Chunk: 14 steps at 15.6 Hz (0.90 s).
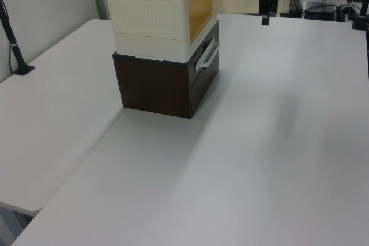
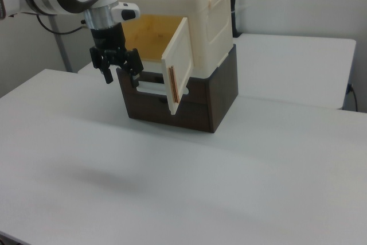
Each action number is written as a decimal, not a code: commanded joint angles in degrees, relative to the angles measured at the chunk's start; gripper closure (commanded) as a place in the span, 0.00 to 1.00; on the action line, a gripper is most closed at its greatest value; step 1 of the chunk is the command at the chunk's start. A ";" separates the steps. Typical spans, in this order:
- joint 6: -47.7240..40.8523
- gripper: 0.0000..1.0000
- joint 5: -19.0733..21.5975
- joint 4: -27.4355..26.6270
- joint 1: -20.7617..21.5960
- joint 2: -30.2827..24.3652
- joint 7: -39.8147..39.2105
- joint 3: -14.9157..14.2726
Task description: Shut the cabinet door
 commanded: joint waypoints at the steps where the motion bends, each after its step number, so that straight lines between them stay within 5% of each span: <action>1: -1.89 0.00 -1.10 -1.03 0.01 -1.07 1.05 0.51; 12: -1.81 0.00 -1.10 -1.03 0.01 -0.98 1.04 0.51; 14: -1.64 0.20 -1.10 -1.03 0.01 -0.98 1.04 0.51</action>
